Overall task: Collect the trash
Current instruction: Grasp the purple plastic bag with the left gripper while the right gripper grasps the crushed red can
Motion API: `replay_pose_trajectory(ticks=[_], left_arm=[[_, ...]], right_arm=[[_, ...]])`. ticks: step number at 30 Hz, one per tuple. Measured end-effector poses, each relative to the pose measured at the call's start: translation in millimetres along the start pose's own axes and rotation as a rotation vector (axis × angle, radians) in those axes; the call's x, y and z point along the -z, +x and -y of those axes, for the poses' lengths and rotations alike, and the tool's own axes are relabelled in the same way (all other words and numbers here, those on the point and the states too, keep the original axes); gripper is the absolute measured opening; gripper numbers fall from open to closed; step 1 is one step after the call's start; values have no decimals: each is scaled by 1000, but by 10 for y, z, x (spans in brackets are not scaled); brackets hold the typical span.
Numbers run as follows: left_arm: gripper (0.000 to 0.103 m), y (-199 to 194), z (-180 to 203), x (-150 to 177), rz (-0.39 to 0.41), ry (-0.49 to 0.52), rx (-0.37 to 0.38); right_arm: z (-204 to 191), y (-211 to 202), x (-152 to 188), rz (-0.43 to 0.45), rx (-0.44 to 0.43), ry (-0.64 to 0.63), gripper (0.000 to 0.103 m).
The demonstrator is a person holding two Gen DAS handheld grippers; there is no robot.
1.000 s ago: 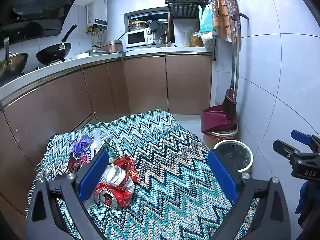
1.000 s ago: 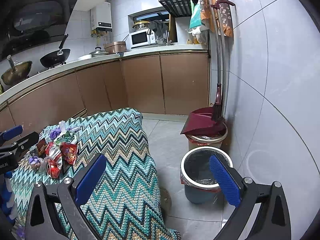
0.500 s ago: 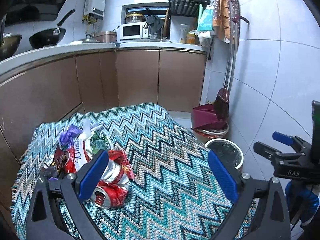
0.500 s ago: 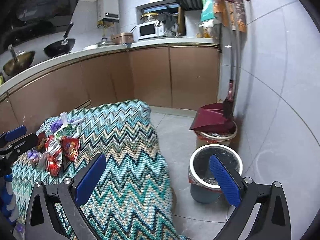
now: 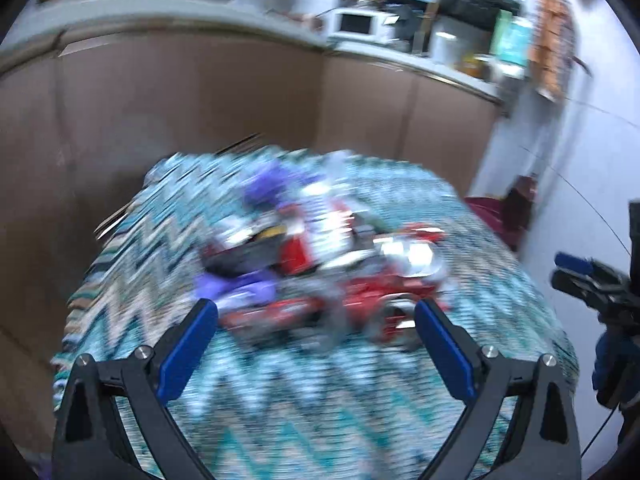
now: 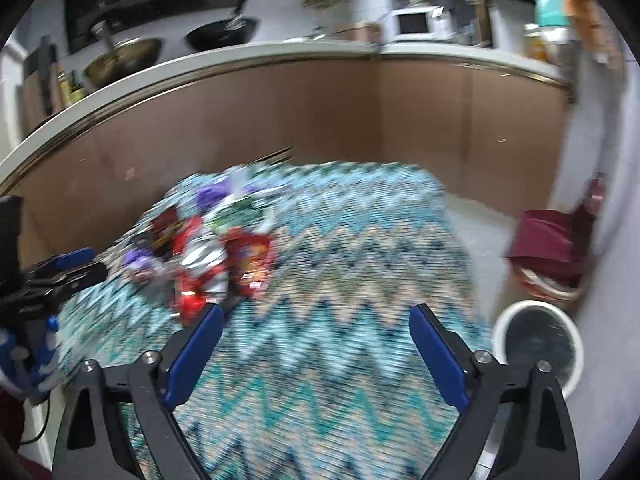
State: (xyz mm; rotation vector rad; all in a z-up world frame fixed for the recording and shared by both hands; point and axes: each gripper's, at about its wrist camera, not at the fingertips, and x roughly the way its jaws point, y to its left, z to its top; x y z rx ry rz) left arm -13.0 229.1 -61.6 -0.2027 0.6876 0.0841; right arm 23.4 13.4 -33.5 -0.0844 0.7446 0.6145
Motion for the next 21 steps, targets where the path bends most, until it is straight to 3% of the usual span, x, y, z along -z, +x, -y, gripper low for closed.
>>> replay_pose_trajectory(ticks=[3,8,12,17,19,21], left_arm=[[98,86,-382,-22,-21,-79,-13],[96,305,-639,-49,-58,-94,-26],[79,530,-757,-61,-97,-106,29],[72,760,-784,-83,-140,-118,75],[61,826,-789,-77,-157,-123,98],[56,874,-792,-60,-167,-122,102]], right_arm=[[-162,256,-77,-36,-97,-13,87],[-344,629,-156,-88,-184,-34,87],[-363,831,-160,-126,-220,-23,85],[-317,1036,-153,-156,-248,13,83],[-314,1089,-163,-165,-260,22,80],[-319,1137,-164,-172,-270,25,76]])
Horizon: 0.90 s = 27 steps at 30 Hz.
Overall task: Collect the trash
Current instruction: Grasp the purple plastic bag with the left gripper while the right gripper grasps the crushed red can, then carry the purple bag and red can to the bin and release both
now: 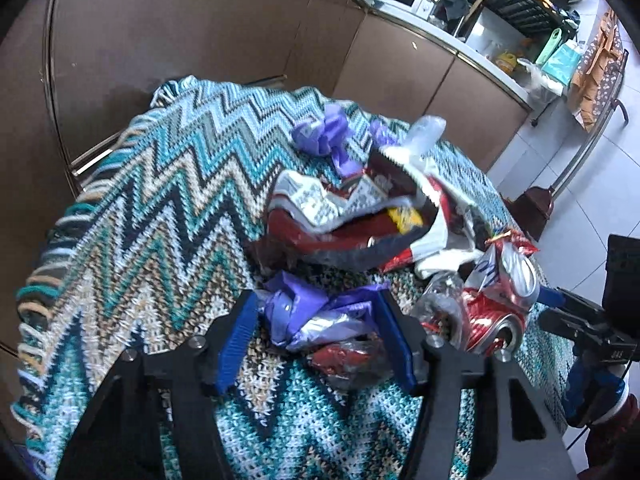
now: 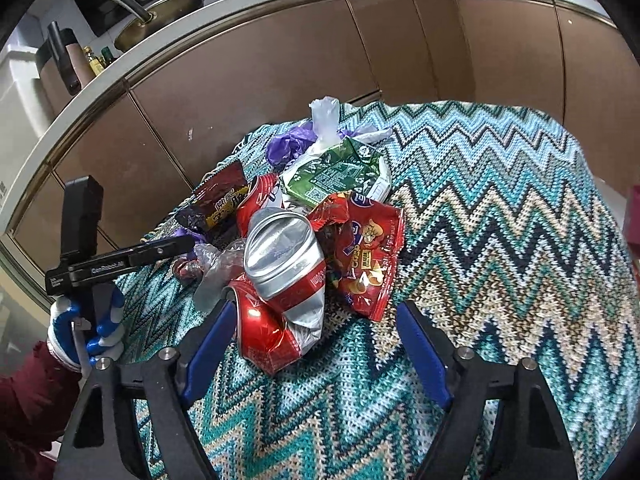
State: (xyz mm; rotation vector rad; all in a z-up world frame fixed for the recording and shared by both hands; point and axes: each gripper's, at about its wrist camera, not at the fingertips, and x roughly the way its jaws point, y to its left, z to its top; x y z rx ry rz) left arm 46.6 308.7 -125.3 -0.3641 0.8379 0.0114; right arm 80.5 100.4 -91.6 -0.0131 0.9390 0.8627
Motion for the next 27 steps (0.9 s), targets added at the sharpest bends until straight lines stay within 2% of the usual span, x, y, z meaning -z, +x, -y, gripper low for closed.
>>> replay_pose_trajectory(ticks=[2,6,9,10,12,16,27], left_arm=[[54,-4,3,14,6,8,0],[42,-42,13,19,17,13,5],[36,-77,20,32,24,12,2],[35,-96,18,32,30,6,1],[26,-140,8,35,40,-9,1],[26,-243,7,55,58,-25,-5],[26,-769,80,116,145,-59,-28]], right_arm=[[16,60,-6,-11,-19,9,71],[33,152,-15,-27,-58,30,61],[17,173,-24,-27,-88,30,45],[10,178,-28,-27,-94,26,36],[-26,140,-21,-26,-99,12,34],[-139,33,2,-5,-118,-27,22],[-449,-482,76,80,-116,-107,17]])
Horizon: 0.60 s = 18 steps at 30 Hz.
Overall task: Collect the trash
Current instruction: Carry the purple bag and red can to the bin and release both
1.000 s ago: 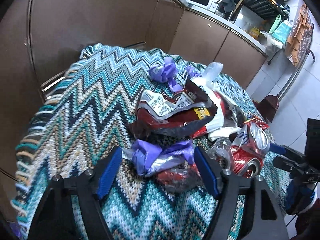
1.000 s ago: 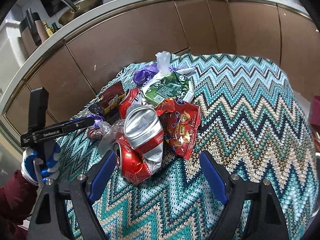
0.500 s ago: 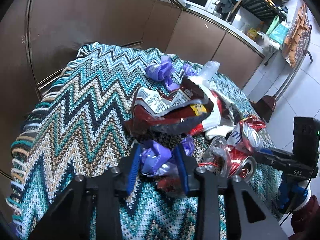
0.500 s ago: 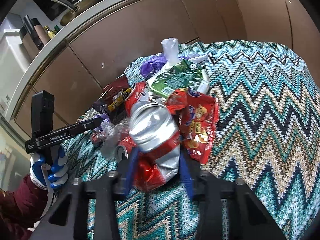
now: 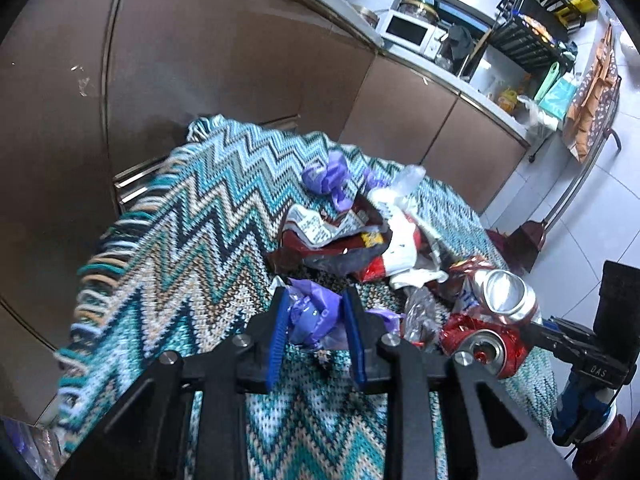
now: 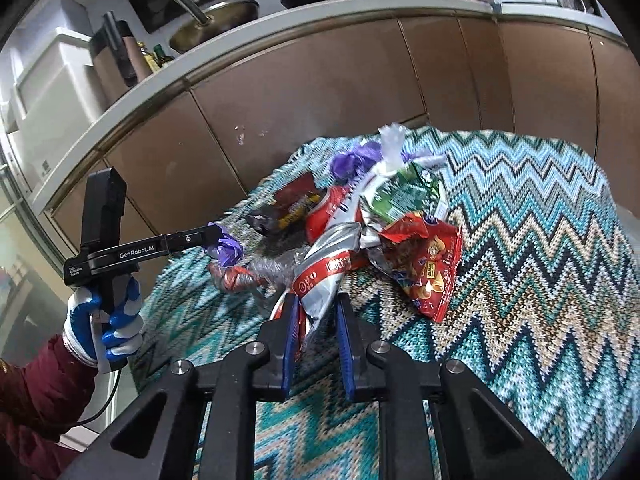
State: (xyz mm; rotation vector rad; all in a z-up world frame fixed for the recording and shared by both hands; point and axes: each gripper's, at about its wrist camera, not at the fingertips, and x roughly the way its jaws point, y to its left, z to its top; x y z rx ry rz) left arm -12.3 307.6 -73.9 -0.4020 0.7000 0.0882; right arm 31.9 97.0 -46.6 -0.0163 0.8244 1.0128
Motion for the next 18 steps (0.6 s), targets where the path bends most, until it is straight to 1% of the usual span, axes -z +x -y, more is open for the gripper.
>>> replay_pose_trajectory(ticks=[6,10,12,14,16,18], left_arm=[[26,-354,183,-40,52,31,-19],[26,-483,423,-85,71,66,-1],[26,-481,611,-125,70,89,26],[26,-418,849,-165,59,118,60],[26,-297,1144,-207,40,158,101],[26,-113,1542,-254,13,205,154]], right_arm=[[-151,-373,39,65,15,-19,16],[-105,-670,93,117,54,8,16],[-44,-826,119,143,85,28,16],[95,-1052,174,173,138,60,16],[283,-1310,247,207,203,101,16],[474,-1542,310,238,266,145,16]])
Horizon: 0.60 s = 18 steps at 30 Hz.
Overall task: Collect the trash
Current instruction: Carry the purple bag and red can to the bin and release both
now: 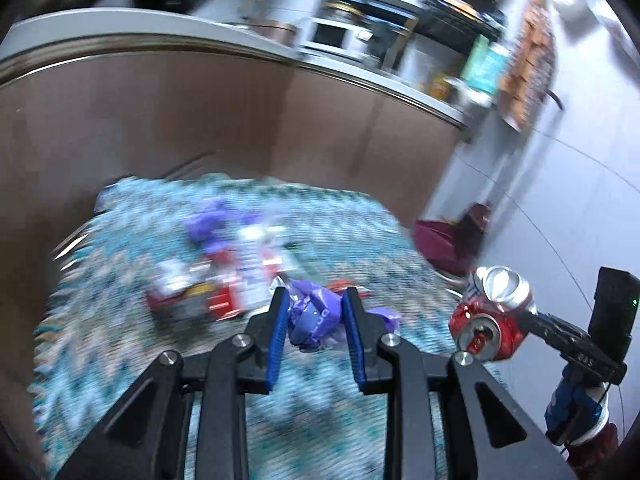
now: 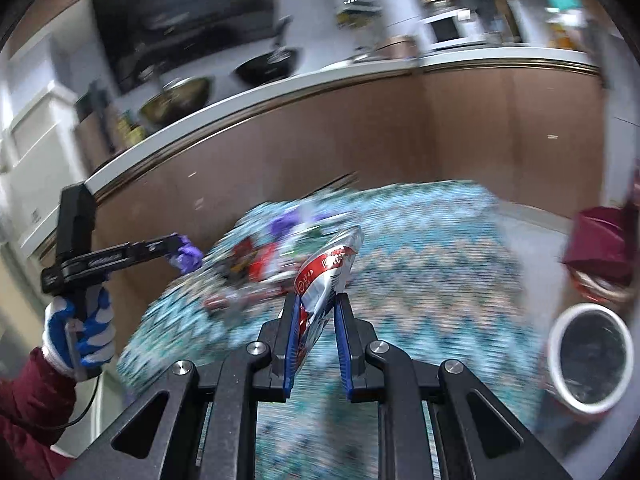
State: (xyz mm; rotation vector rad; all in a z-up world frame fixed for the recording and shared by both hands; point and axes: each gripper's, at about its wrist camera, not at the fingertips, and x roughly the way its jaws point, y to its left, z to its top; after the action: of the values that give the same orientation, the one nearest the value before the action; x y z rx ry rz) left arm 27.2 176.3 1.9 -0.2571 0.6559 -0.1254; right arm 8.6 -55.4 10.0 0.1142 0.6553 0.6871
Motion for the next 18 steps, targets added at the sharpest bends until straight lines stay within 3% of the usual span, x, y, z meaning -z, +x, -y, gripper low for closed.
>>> replay_pose_trajectory(ticks=[7,9,13,18], left_arm=[[26,1099,1444,-399,-101,163,181],[26,1418,1862,-458,-129,203,205],[26,2120,2681,-515,-188,278,230],[26,2871,3250,-448,-262,322,212]], right_arm=[[1170,-632,1,91,358,146,16],[1399,-684,2,95,424,168,16],[1902,-620,32,86,517,226,16],[2481,-441,80,65,588,281,16]])
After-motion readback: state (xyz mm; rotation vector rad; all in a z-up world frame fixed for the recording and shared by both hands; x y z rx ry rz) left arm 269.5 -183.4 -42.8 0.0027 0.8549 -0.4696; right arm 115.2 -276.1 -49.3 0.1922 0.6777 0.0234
